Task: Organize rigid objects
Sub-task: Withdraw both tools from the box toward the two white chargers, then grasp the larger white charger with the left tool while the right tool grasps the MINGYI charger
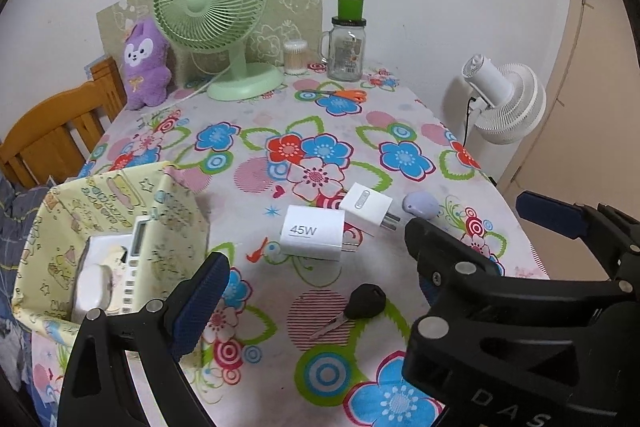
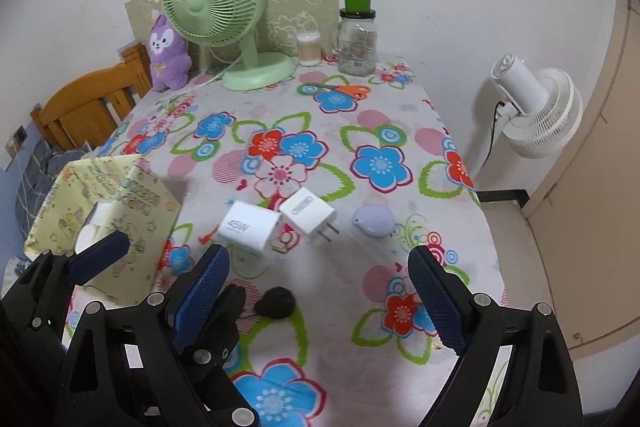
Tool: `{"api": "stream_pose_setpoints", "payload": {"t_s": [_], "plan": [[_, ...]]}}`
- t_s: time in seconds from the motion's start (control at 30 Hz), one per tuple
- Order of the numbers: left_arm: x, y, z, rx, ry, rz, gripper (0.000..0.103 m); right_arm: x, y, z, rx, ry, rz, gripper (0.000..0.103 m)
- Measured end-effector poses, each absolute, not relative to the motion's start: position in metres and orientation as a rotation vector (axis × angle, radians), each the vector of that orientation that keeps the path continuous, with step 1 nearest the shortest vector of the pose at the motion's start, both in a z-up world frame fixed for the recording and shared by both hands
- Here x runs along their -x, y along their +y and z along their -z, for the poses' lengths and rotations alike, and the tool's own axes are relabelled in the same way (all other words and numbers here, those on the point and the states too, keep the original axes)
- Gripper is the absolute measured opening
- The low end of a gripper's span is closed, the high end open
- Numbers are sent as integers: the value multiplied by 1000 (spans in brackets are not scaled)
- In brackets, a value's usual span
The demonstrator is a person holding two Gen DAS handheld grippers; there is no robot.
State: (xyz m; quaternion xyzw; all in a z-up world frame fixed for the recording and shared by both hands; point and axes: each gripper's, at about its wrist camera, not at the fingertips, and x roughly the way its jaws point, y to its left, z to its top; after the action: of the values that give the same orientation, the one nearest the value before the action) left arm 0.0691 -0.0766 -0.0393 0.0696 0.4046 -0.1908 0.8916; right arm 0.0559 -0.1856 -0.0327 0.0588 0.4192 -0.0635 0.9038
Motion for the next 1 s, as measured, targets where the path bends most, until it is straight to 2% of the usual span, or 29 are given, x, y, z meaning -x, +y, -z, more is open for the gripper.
{"api": "stream_pose_setpoints", "payload": {"t_s": [1.0], "plan": [[-105, -102, 116, -184, 908, 347, 97, -97, -217, 115, -130, 930, 80, 93]]}}
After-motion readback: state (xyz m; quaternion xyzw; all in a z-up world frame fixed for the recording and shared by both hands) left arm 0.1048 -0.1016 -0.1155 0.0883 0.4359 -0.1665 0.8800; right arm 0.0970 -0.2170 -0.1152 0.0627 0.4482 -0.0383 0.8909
